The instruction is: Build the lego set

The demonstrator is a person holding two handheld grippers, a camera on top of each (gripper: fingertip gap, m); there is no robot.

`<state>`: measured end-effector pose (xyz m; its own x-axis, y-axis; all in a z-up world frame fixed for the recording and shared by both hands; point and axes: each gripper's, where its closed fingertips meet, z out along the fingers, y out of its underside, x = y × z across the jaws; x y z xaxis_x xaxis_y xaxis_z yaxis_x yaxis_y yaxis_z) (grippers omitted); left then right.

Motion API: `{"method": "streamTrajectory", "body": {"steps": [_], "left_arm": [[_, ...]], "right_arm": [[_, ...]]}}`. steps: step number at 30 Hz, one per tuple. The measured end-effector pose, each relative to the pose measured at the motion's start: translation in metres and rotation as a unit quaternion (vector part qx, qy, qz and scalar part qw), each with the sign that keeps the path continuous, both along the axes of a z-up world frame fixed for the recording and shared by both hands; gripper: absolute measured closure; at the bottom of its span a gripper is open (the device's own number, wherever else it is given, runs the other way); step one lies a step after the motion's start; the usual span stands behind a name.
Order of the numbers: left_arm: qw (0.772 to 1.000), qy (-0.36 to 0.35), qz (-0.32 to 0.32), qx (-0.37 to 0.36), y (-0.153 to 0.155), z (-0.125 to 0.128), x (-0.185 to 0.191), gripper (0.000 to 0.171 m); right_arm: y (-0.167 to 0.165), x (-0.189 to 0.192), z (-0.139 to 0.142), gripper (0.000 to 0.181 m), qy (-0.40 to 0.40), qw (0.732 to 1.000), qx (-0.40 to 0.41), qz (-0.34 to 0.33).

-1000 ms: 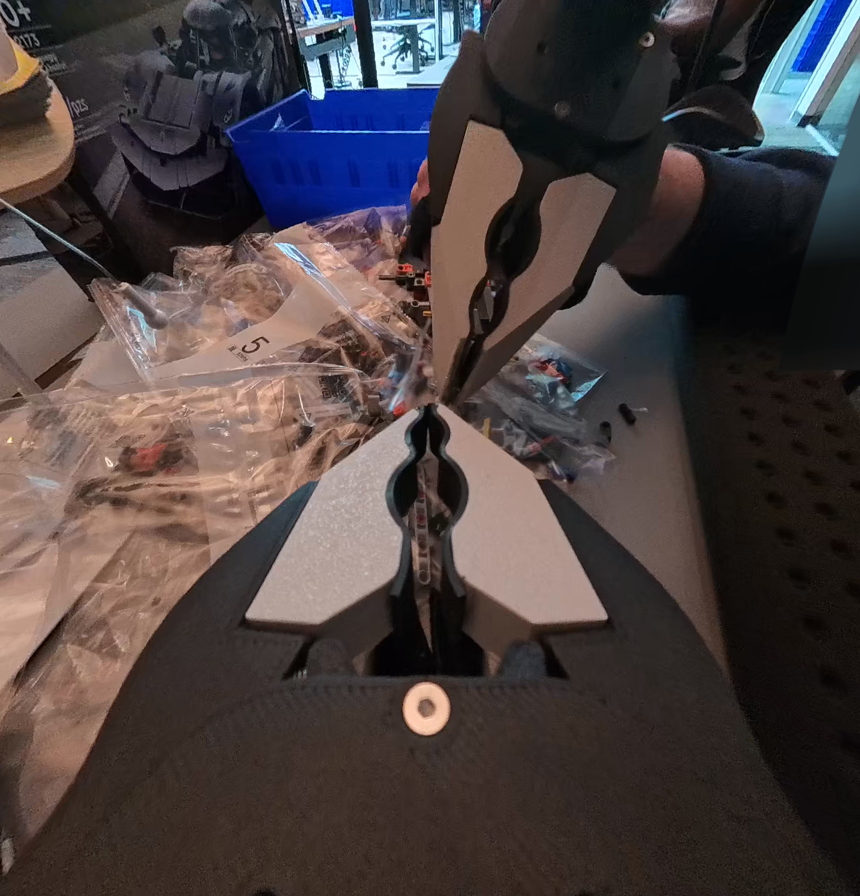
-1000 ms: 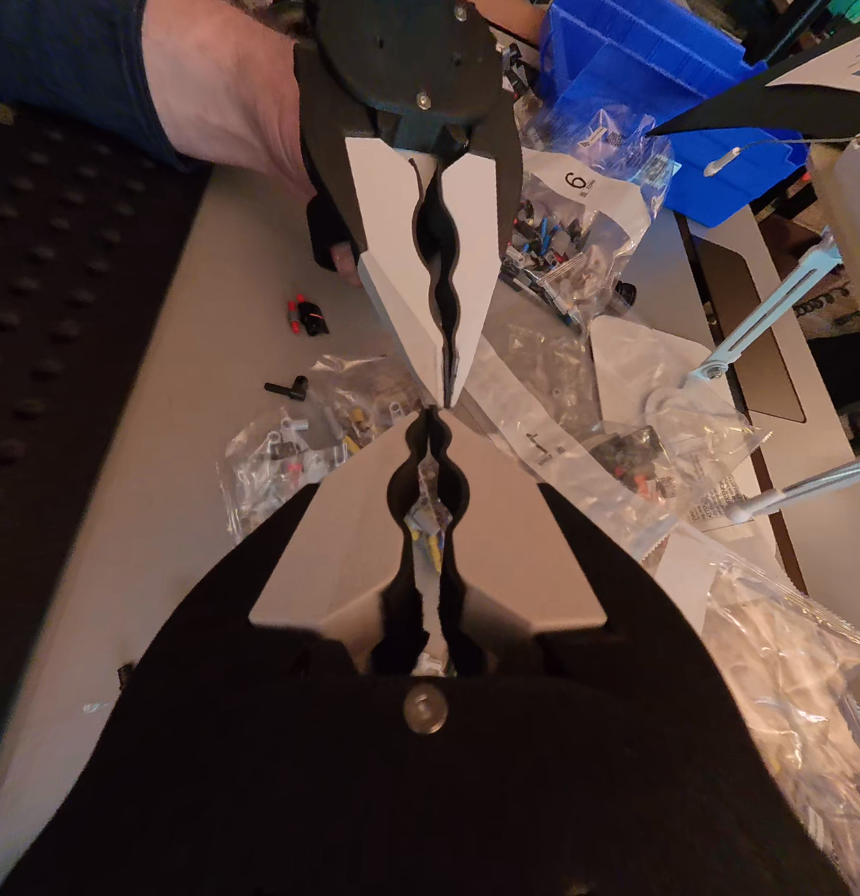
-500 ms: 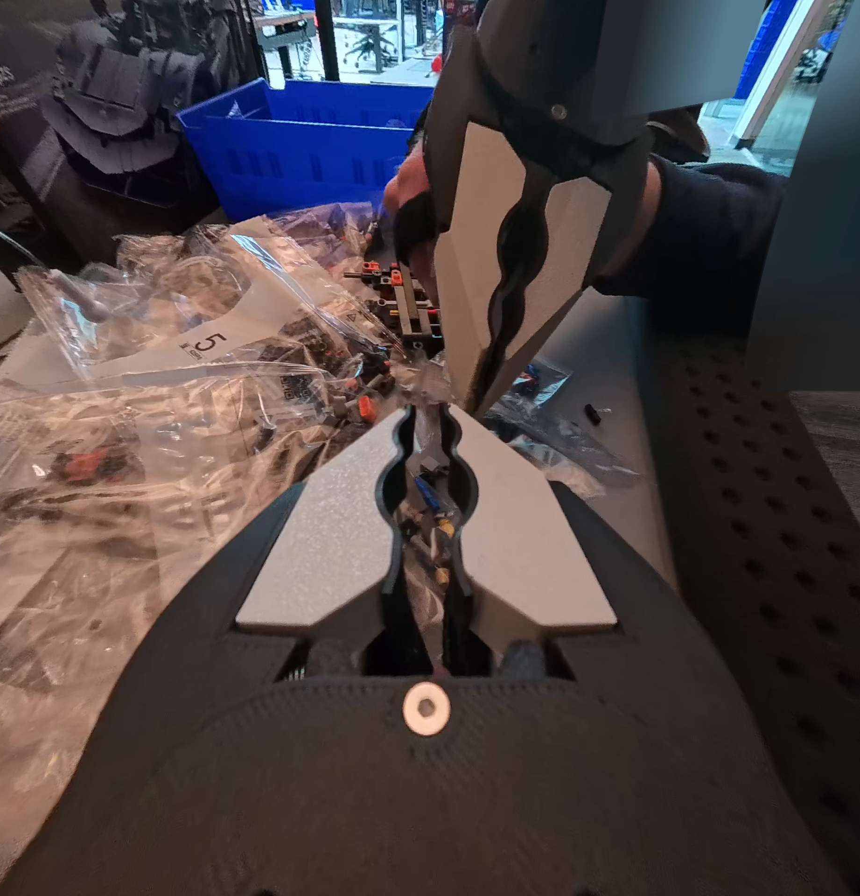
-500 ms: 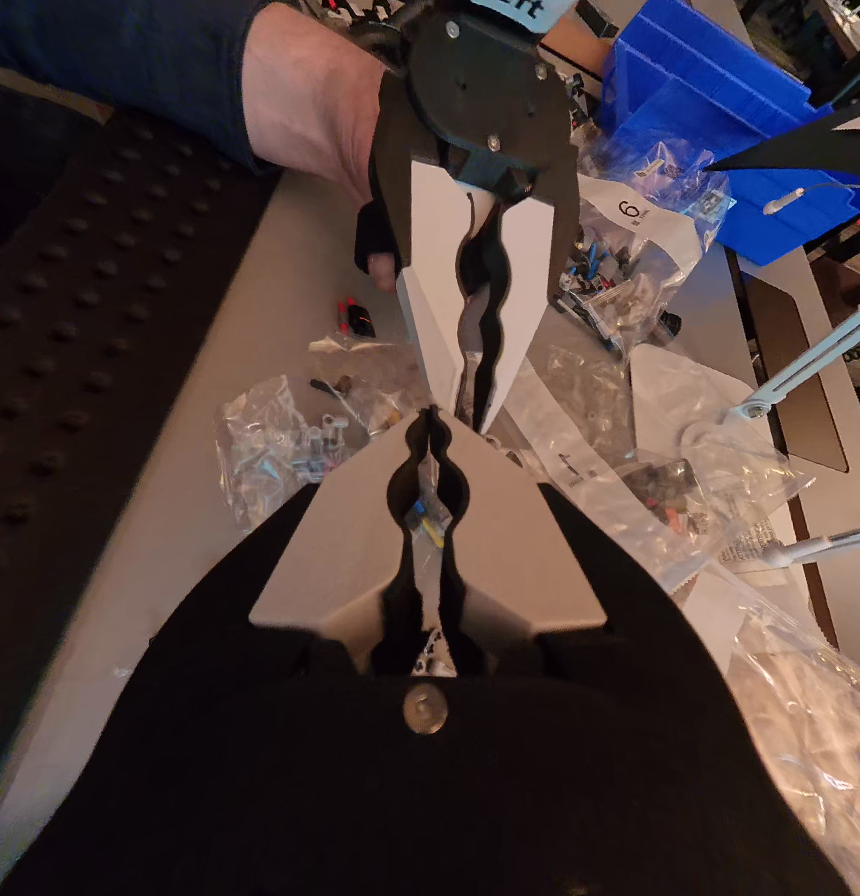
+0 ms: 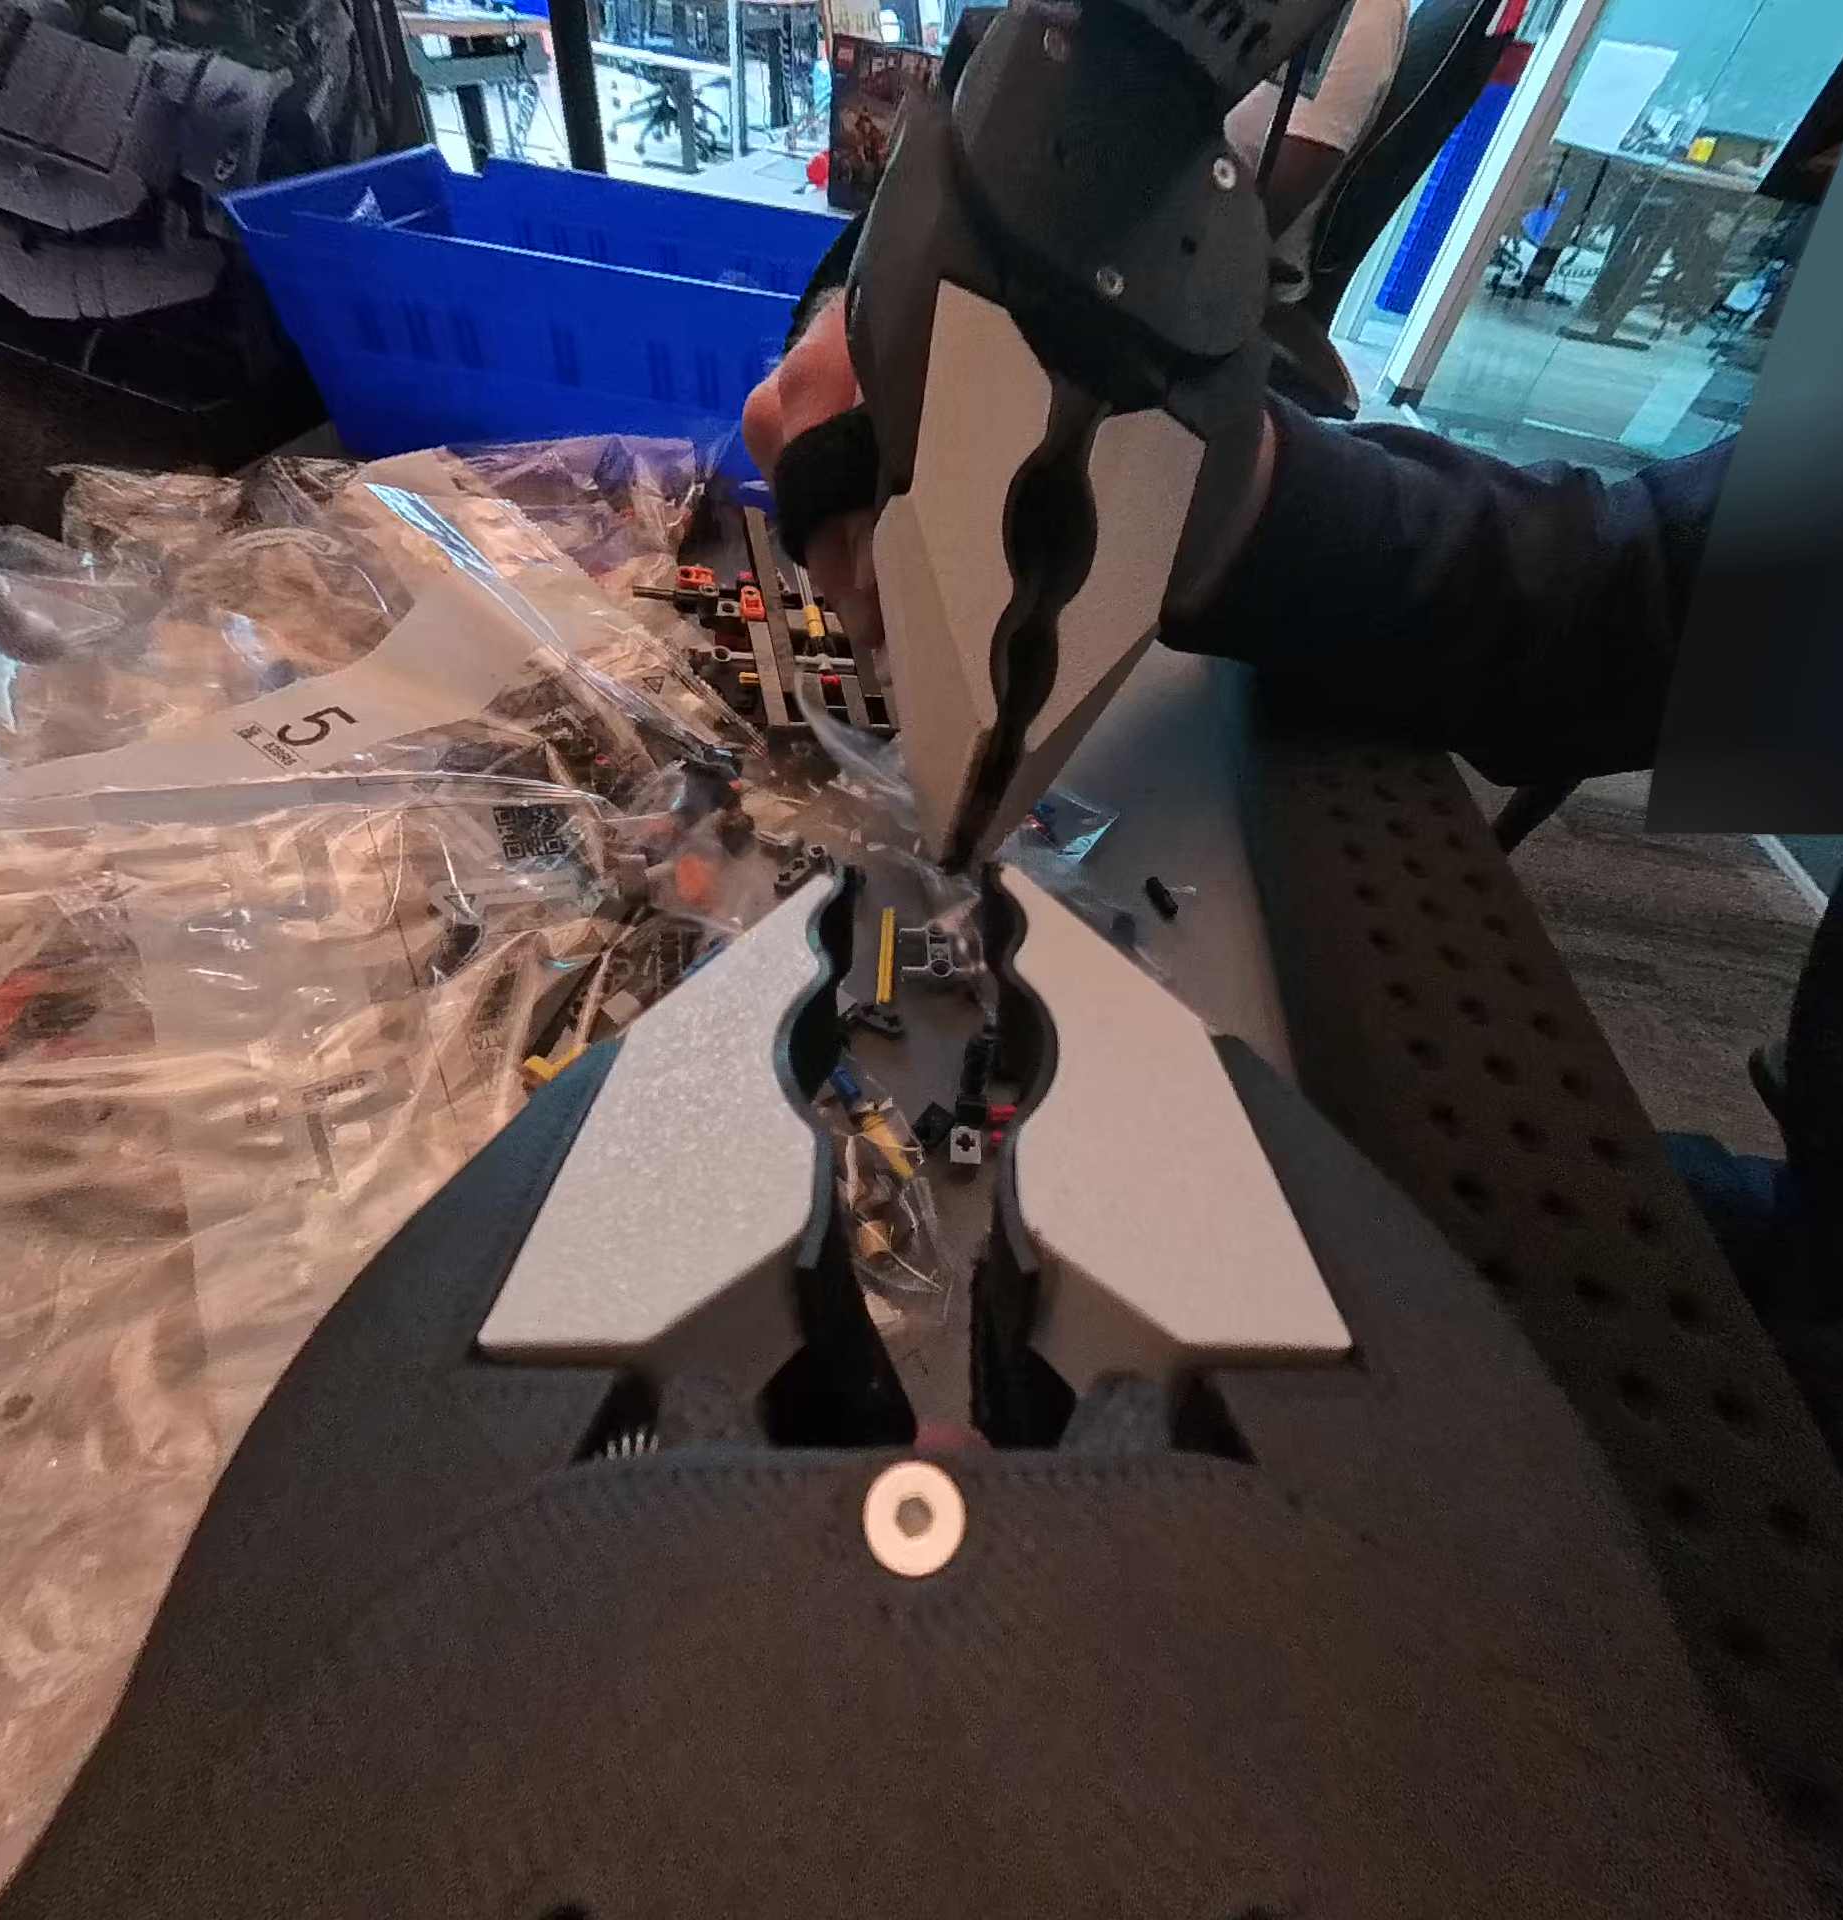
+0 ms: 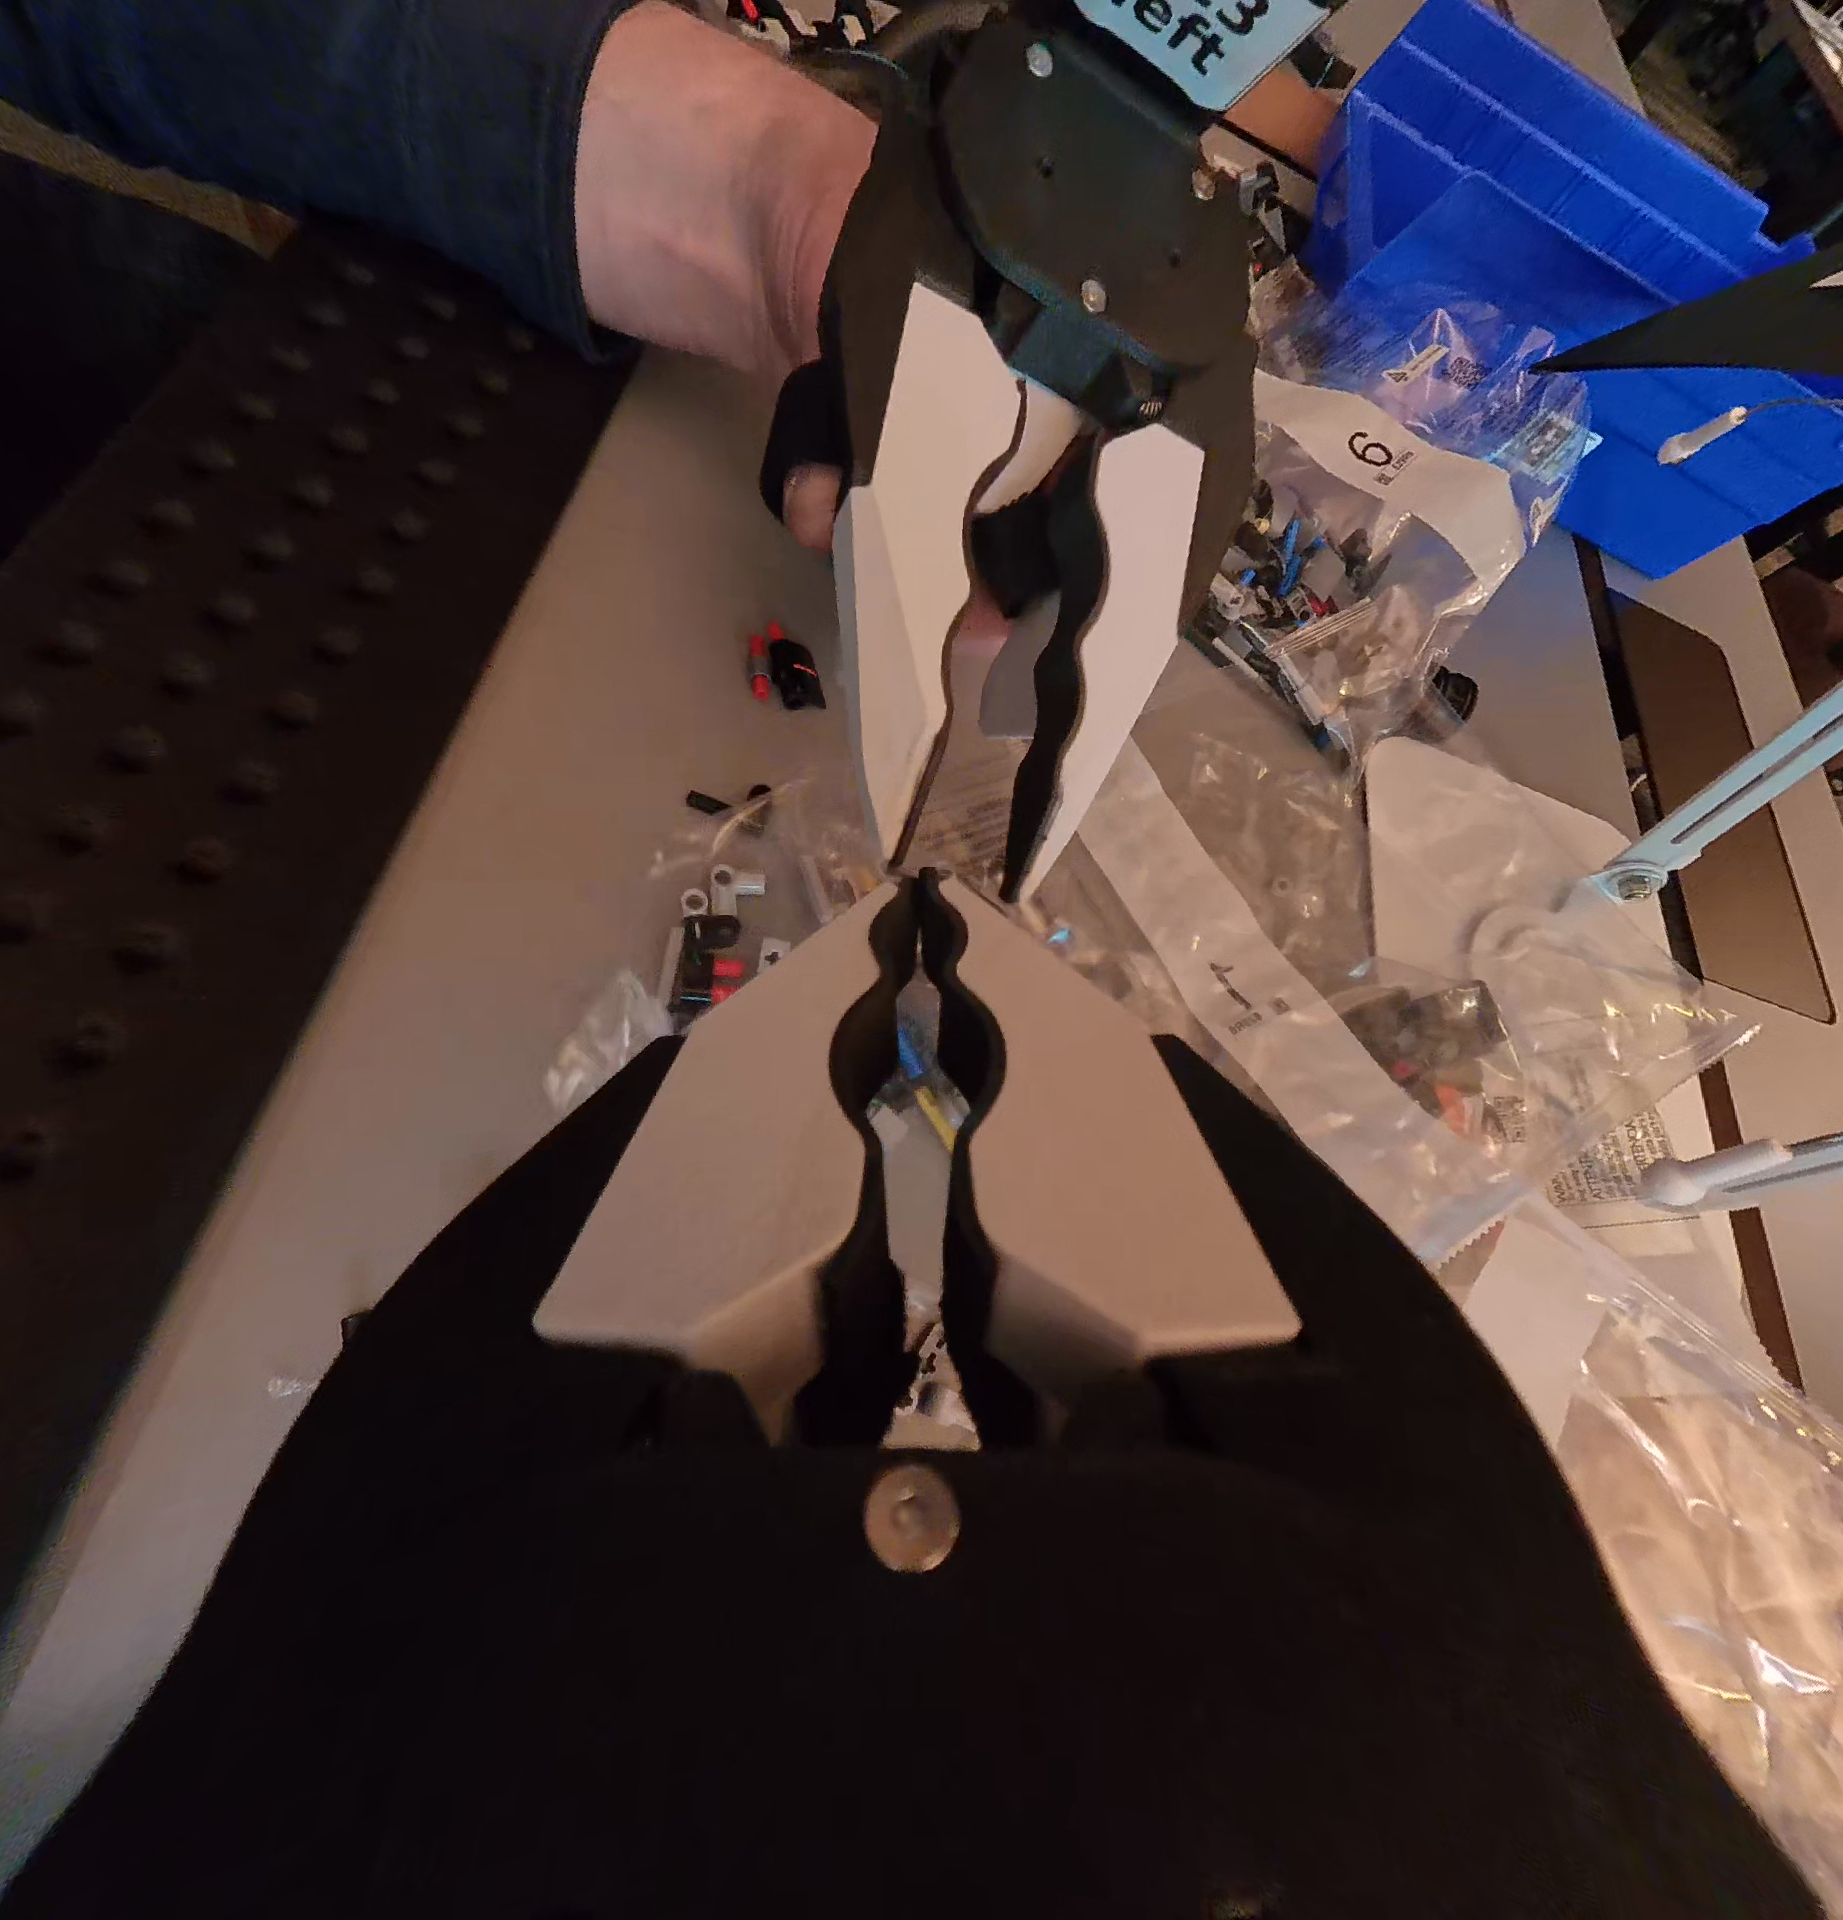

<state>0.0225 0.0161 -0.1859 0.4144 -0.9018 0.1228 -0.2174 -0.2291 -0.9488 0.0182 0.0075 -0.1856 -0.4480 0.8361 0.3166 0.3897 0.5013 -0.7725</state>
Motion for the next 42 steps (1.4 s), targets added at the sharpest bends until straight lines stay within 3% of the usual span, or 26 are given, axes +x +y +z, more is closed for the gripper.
{"method": "streamTrajectory", "body": {"steps": [12, 42], "left_arm": [[0.999, 0.03, -0.001, 0.013, 0.0, -0.007, 0.001, 0.171], [0.995, 0.058, 0.049, 0.063, 0.014, -0.004, -0.009, 0.171]], "right_arm": [[0.005, 0.0, -0.005, 0.181, -0.012, 1.0, -0.001, -0.011], [0.022, 0.003, -0.018, 0.181, -0.052, 0.997, -0.012, -0.059]]}}
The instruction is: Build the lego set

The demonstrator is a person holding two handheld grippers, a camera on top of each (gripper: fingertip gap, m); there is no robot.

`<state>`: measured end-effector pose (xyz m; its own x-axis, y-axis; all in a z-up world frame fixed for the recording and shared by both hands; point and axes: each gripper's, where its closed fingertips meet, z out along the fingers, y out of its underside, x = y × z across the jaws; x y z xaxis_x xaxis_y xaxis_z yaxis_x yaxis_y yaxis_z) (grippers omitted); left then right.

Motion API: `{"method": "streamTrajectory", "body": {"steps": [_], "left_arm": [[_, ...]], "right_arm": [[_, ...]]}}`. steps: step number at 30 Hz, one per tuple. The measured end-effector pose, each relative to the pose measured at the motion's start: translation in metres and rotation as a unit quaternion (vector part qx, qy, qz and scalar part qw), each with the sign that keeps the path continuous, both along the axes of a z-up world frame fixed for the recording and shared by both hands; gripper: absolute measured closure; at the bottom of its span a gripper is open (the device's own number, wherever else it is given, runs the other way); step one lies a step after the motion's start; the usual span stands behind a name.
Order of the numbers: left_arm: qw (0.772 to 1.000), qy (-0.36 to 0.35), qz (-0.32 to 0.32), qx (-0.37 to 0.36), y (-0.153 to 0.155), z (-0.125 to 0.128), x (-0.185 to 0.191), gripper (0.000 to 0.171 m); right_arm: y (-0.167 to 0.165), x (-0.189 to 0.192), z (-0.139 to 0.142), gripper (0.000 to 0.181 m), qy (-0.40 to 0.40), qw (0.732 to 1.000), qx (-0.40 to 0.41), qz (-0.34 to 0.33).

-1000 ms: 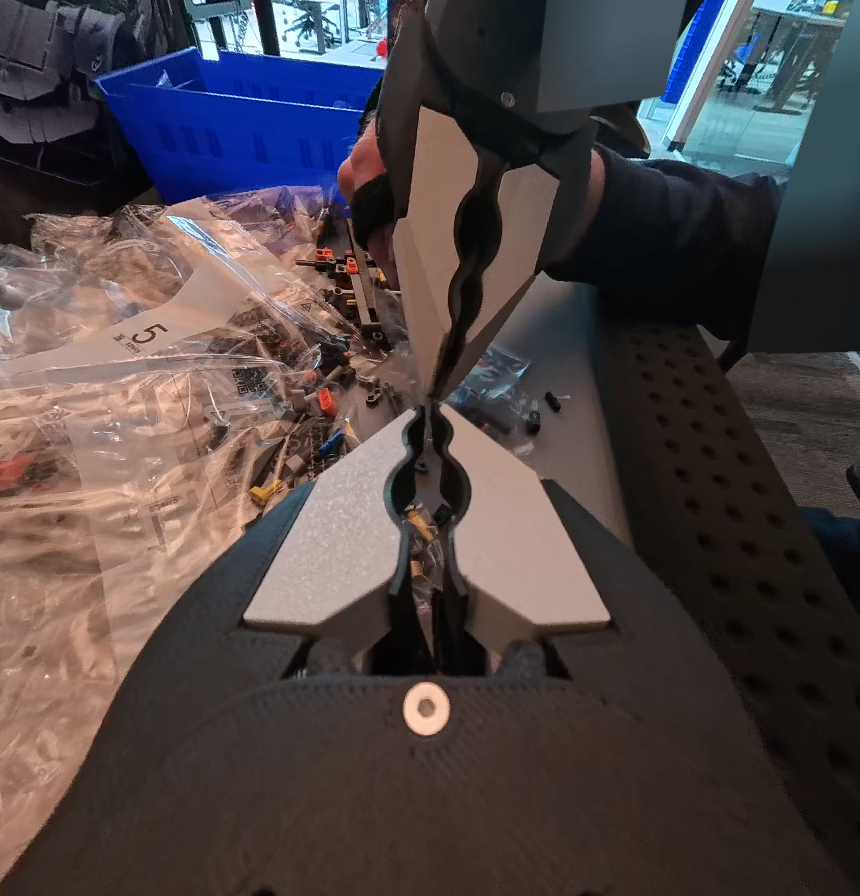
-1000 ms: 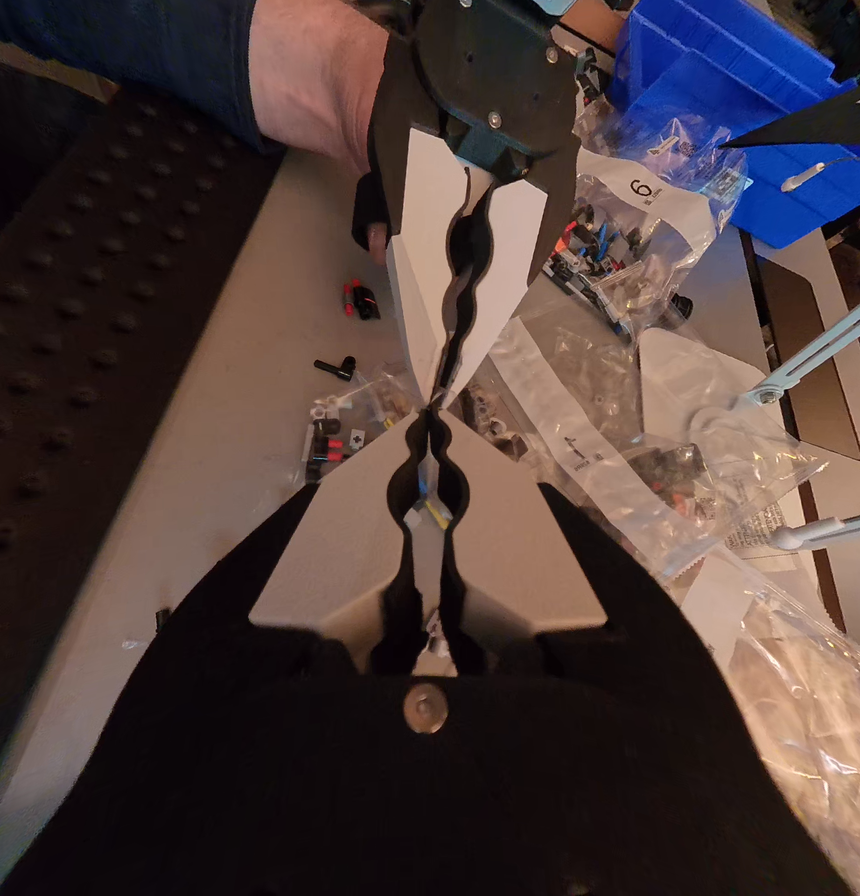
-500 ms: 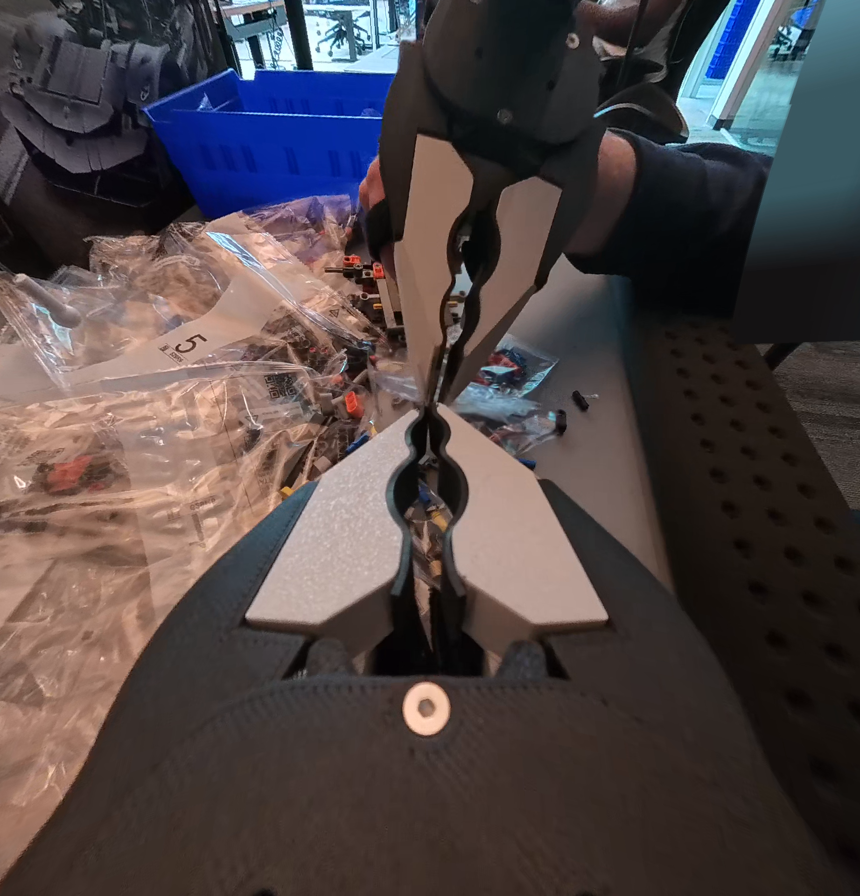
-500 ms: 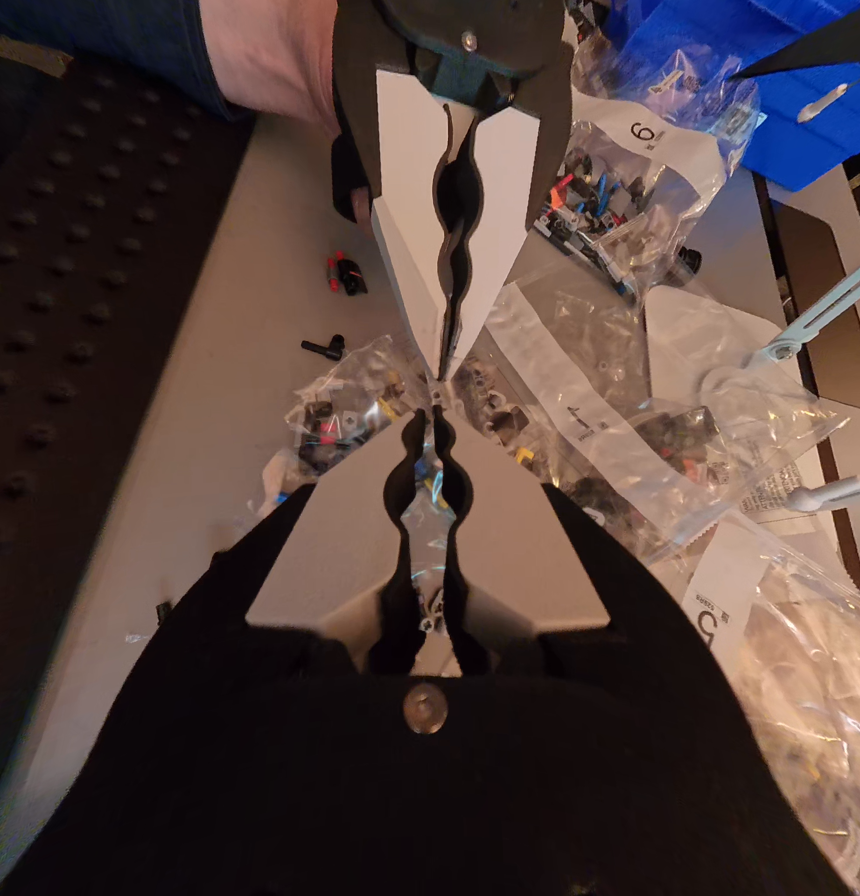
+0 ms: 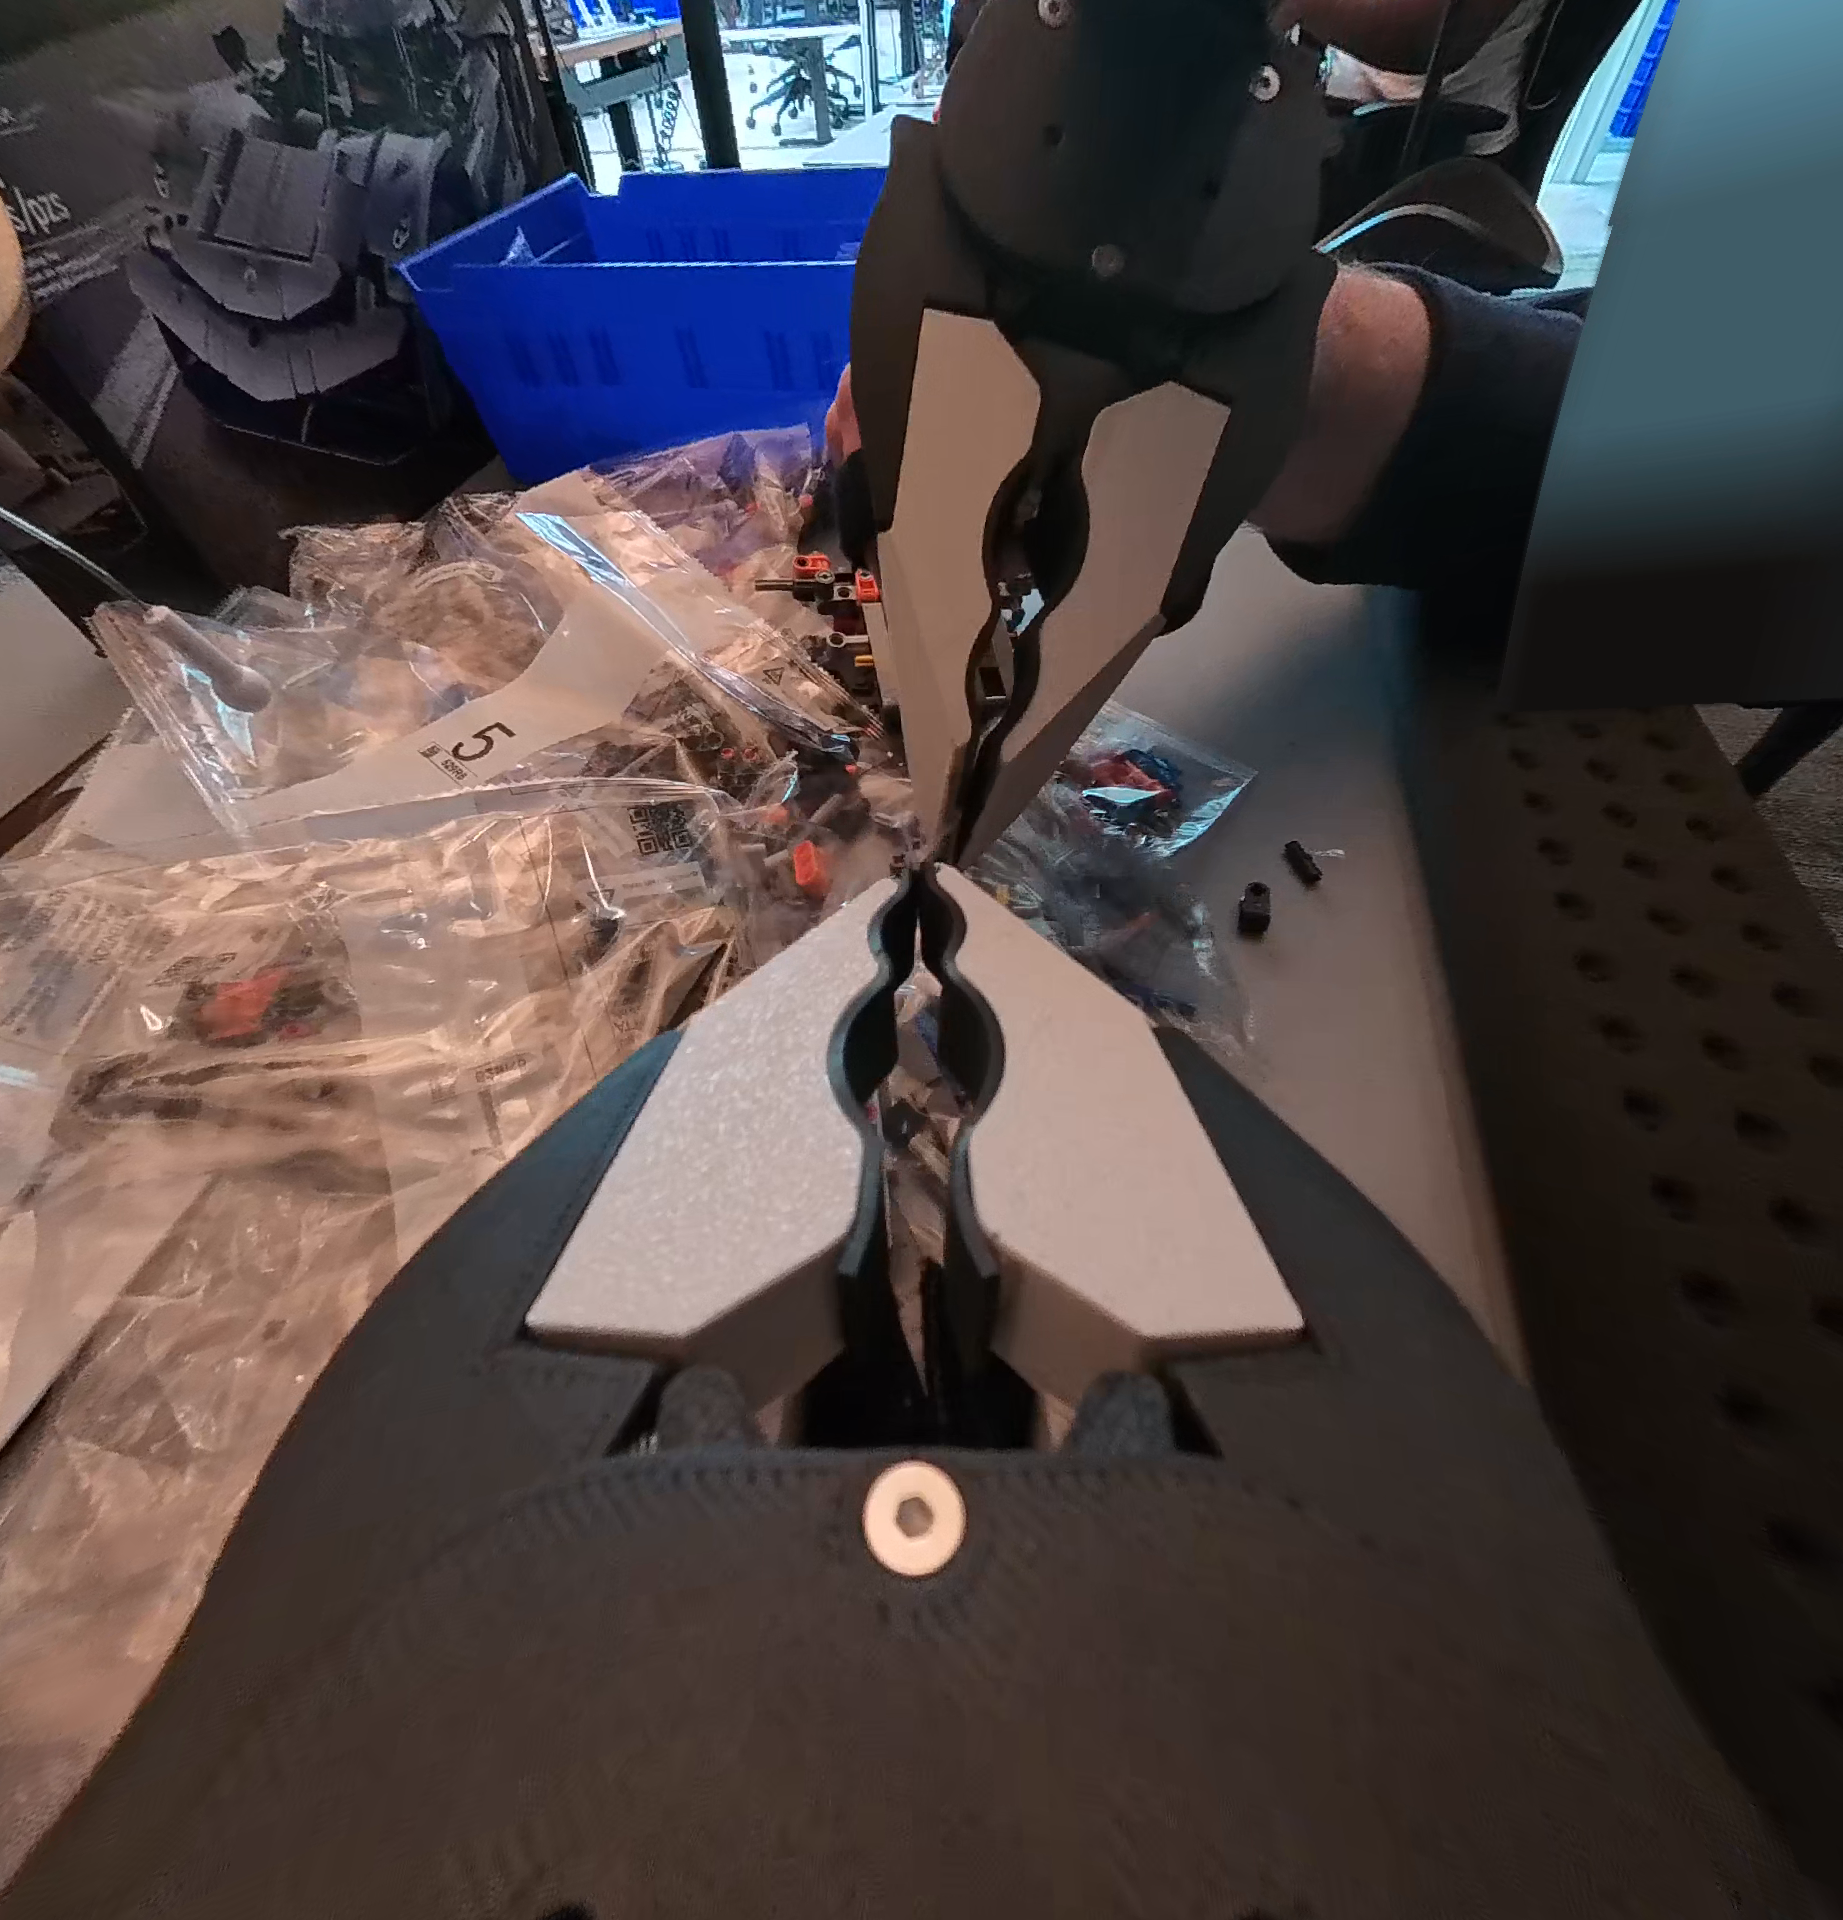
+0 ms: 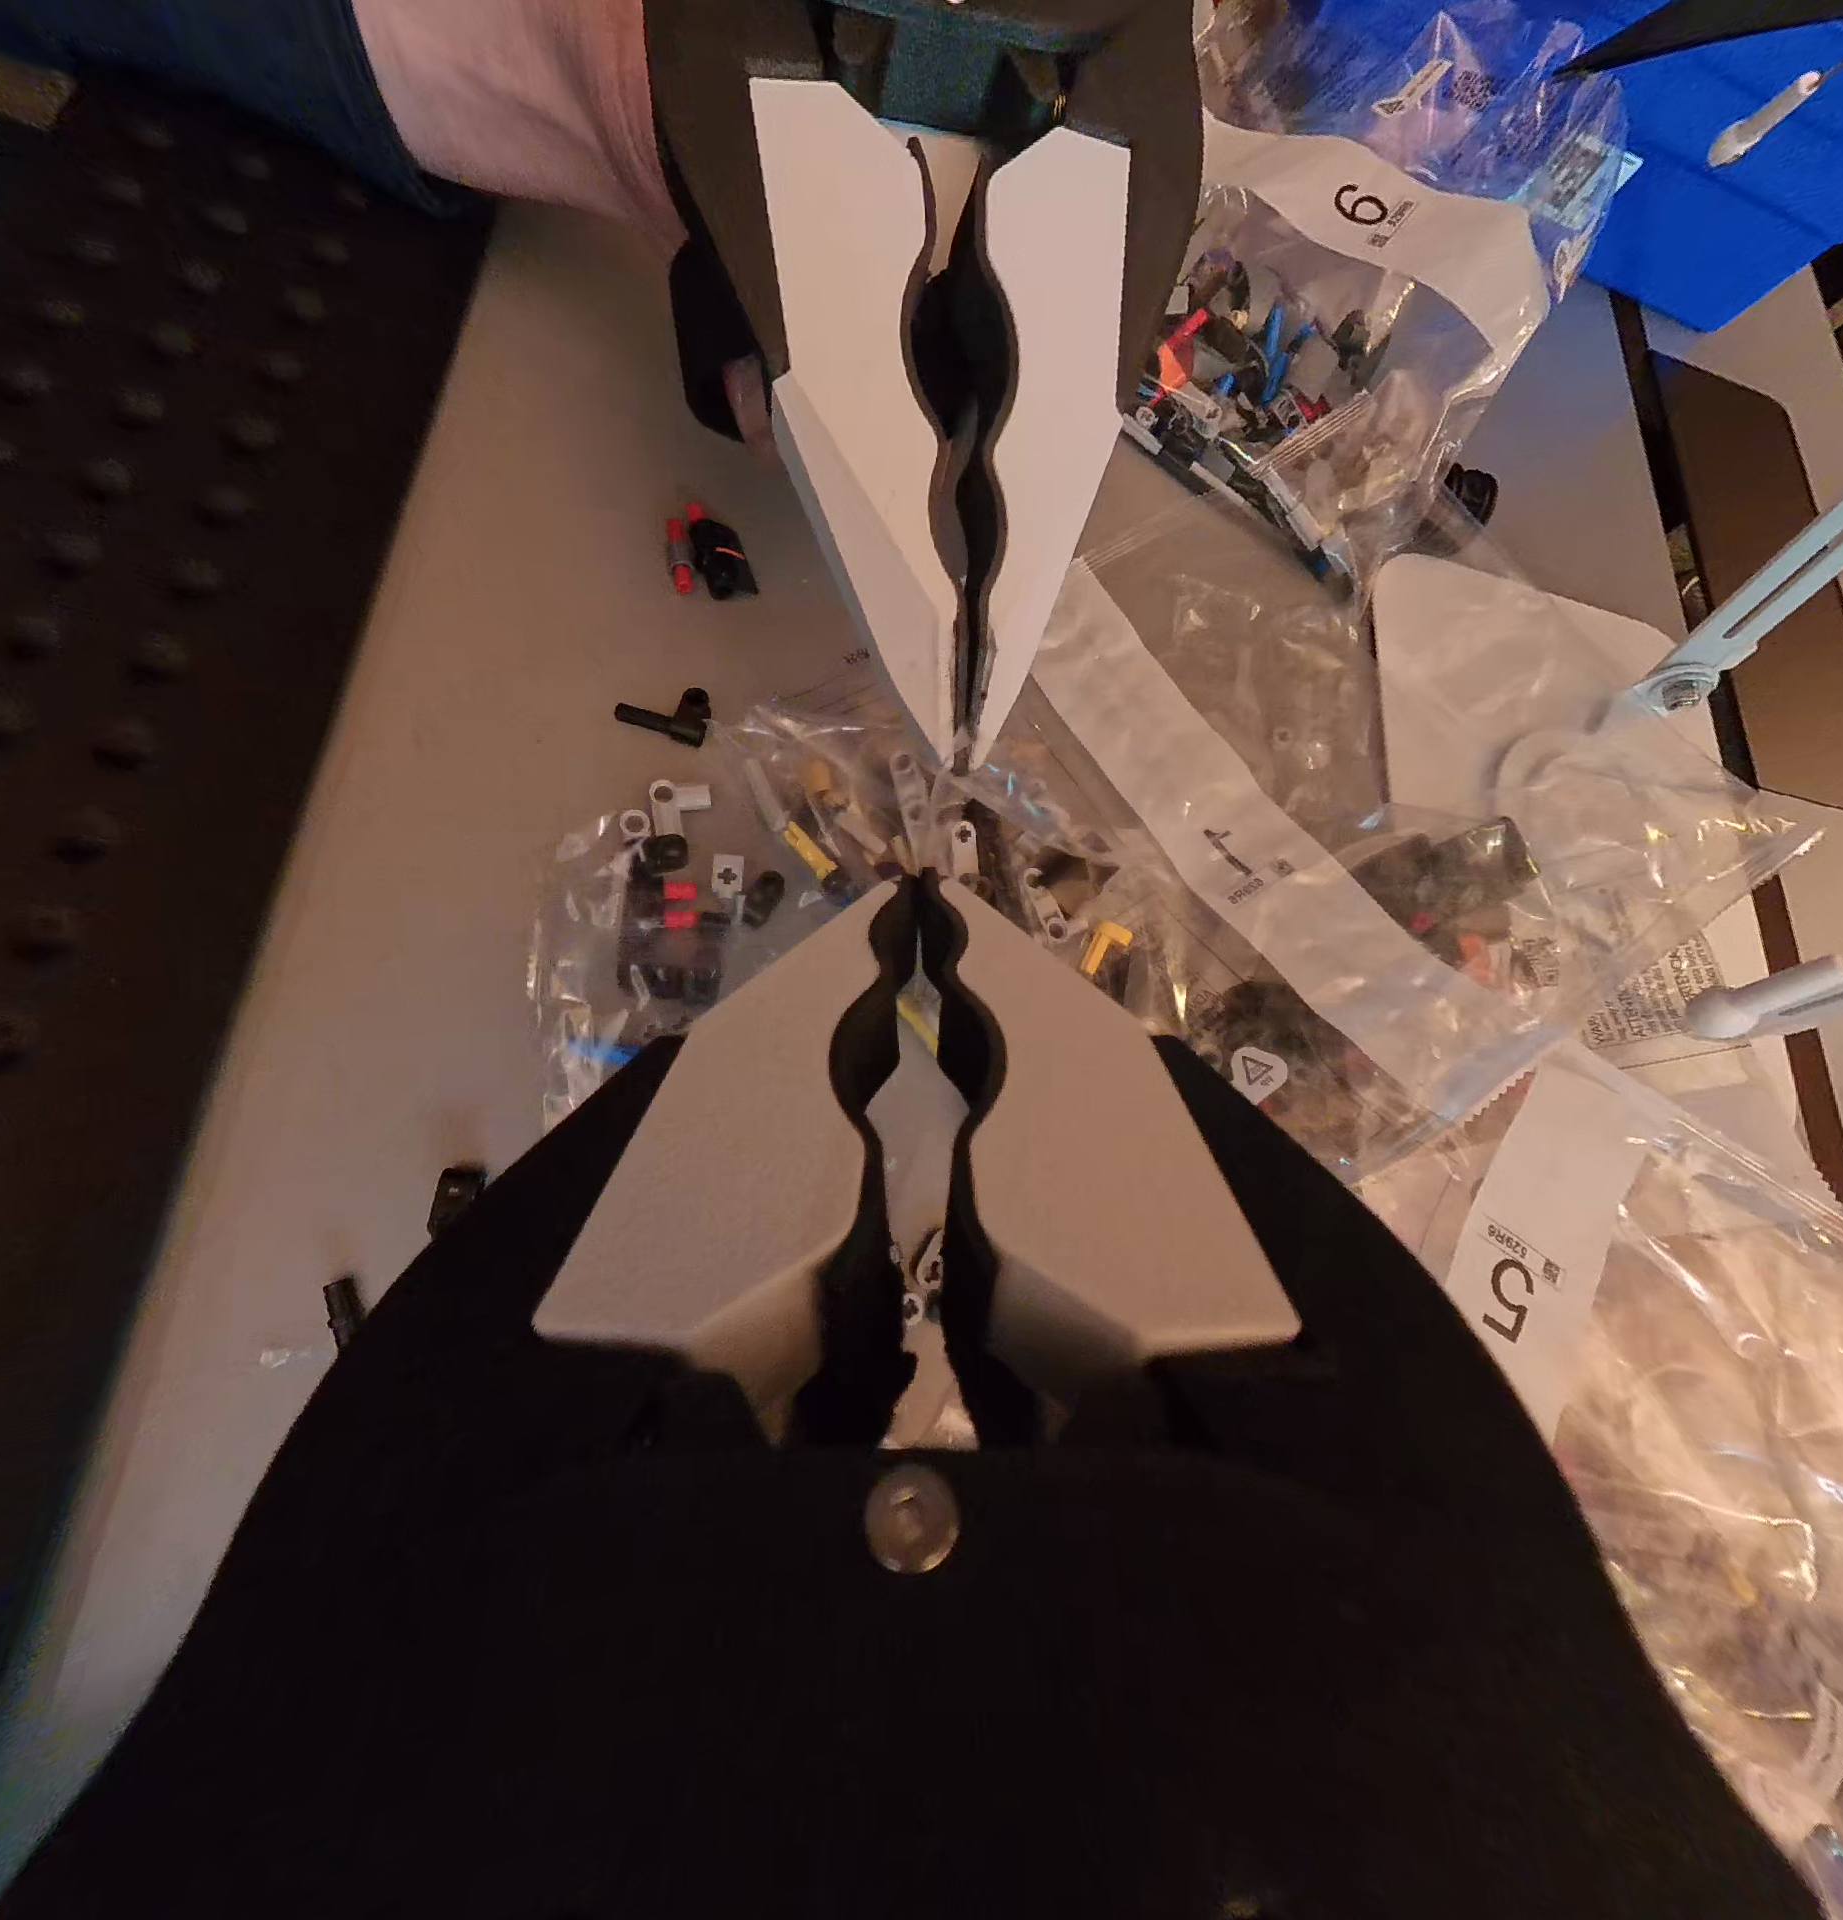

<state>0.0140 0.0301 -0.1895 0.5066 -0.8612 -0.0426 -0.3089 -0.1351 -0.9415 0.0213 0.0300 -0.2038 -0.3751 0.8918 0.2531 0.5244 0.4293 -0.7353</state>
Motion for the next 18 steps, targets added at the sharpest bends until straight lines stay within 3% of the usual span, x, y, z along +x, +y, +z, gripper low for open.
{"method": "streamTrajectory", "body": {"steps": [18], "left_arm": [[0.999, 0.009, 0.05, 0.002, 0.012, 0.001, -0.012, 0.171]], "right_arm": [[0.01, -0.002, 0.013, 0.181, 0.029, 0.999, -0.005, -0.028]]}}
